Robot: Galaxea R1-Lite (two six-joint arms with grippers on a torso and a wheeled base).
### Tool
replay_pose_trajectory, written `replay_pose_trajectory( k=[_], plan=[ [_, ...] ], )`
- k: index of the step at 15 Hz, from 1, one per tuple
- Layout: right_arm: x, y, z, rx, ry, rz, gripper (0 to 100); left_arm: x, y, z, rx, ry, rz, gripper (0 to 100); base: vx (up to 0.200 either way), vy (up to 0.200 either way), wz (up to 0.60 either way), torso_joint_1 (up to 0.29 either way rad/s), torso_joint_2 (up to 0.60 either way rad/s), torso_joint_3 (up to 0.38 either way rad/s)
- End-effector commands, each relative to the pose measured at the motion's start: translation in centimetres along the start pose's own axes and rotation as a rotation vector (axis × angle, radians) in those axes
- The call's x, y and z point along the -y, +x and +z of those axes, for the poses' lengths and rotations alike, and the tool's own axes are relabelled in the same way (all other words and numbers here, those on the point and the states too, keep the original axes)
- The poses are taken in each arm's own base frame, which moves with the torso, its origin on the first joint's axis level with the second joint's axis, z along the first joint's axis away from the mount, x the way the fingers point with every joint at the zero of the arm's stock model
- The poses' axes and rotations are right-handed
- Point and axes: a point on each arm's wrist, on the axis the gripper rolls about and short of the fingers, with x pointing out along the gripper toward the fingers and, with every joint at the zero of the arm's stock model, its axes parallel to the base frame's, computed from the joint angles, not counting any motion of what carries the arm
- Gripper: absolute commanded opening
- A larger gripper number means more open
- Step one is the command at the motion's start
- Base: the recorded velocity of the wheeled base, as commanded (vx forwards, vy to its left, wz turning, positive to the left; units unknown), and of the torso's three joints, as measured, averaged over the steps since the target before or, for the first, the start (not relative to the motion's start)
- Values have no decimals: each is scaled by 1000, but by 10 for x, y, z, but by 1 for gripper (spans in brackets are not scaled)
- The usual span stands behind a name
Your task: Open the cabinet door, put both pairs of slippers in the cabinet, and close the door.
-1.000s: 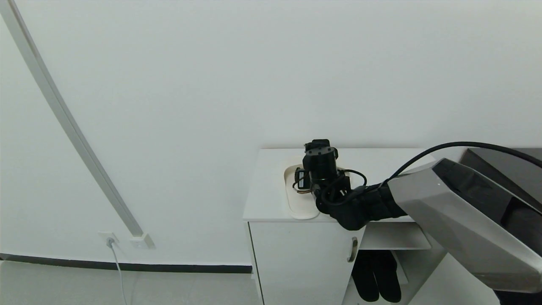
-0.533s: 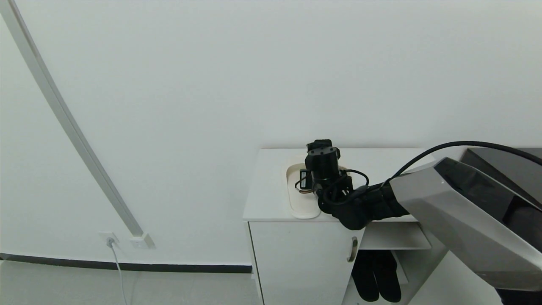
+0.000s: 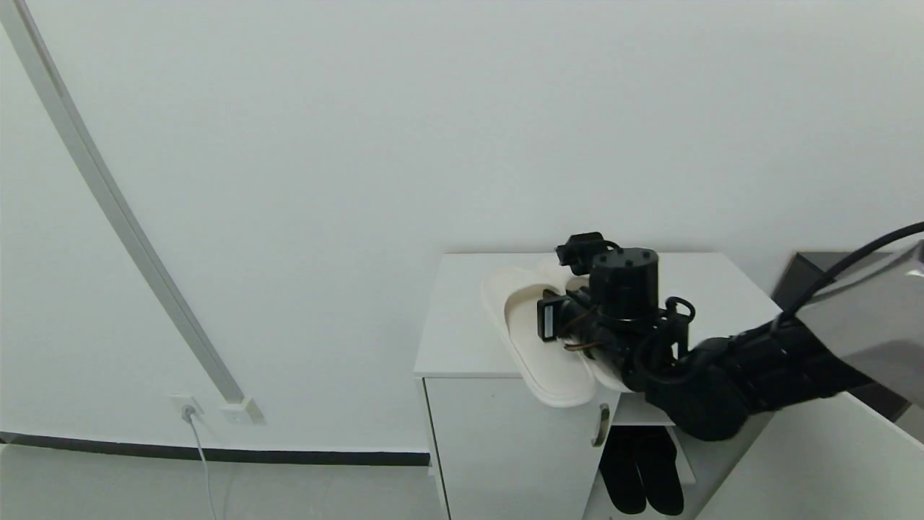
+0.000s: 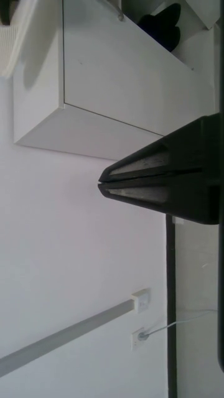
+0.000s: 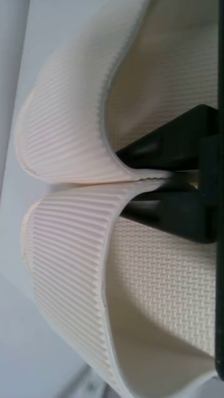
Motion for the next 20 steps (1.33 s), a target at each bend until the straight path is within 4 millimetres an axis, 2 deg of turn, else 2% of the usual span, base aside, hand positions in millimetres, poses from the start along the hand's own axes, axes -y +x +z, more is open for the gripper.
replay_pose_trajectory(
  k=[1,3,5,14,20],
  plan=[
    [18,-64,12,27,-14,143,0,0,0,0,-2,2,0,0,0,0,0,0,0,0],
    [26,-89,4,16,-13,225,0,0,0,0,-1,3,2,0,0,0,0,0,0,0],
    [26,-101,1,8,-14,244,0,0,0,0,-1,2,0,0,0,0,0,0,0,0],
    [16,-103,-7,-19,-34,278,0,0,0,0,-2,0,0,0,0,0,0,0,0,0],
    [12,-105,-9,-26,-37,288,0,0,0,0,-1,-1,0,0,-200,0,0,2,2,3]
  ],
)
